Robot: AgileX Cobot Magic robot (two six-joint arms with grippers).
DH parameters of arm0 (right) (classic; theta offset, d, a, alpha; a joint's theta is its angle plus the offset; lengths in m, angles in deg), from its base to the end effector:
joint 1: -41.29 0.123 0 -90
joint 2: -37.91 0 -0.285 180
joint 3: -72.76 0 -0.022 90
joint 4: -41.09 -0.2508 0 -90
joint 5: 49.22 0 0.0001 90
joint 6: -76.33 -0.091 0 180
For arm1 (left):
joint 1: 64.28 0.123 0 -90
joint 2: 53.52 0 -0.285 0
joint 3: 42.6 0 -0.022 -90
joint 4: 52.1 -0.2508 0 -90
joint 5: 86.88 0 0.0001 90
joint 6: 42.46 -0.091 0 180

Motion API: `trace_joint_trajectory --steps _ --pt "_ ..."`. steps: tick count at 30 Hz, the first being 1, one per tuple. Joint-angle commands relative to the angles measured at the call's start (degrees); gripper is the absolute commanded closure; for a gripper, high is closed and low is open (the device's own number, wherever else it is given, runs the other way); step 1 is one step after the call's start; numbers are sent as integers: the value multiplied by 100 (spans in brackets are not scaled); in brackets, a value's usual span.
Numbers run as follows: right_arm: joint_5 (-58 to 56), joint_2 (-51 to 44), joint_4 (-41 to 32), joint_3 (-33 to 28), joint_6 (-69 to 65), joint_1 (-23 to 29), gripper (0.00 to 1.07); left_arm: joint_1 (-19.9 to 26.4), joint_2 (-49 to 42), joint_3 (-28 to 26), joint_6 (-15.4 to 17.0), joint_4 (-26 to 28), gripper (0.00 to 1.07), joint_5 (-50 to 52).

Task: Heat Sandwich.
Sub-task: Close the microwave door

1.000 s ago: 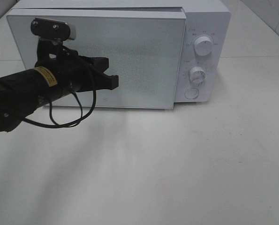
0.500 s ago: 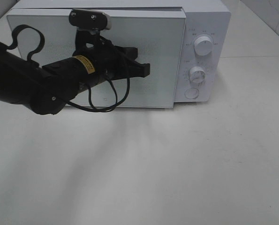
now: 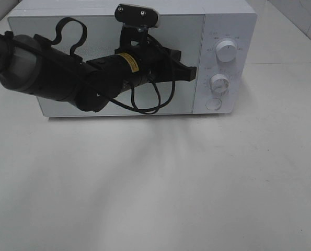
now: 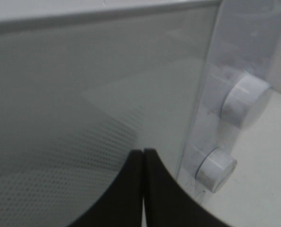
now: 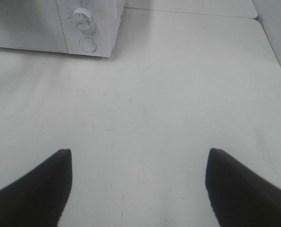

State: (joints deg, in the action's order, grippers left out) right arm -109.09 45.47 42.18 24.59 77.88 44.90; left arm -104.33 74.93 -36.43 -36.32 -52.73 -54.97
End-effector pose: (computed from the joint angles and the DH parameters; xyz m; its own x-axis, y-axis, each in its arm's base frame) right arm -0.0055 -0.0019 0.2805 -0.4291 -0.0637 -0.9010 -0.0639 0.9972 -0.0401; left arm 0.3517 -0.2964 0.1656 -0.2309 0.0665 -0.9707 0.6282 0.7720 -0.0966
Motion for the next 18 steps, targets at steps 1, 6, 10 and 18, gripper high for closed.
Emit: trace_joint_trajectory --steps 1,6,10,18 --pt "34 -149 -17 -11 -40 -29 31 160 80 -304 -57 539 107 92" --pt "34 -149 -17 -11 -40 -29 31 160 120 -401 -69 539 107 52" --pt "34 -149 -17 -11 -40 -29 31 155 120 -401 -69 539 107 46" --pt "34 -149 -17 -11 -40 -29 31 155 120 -401 -69 516 107 46"
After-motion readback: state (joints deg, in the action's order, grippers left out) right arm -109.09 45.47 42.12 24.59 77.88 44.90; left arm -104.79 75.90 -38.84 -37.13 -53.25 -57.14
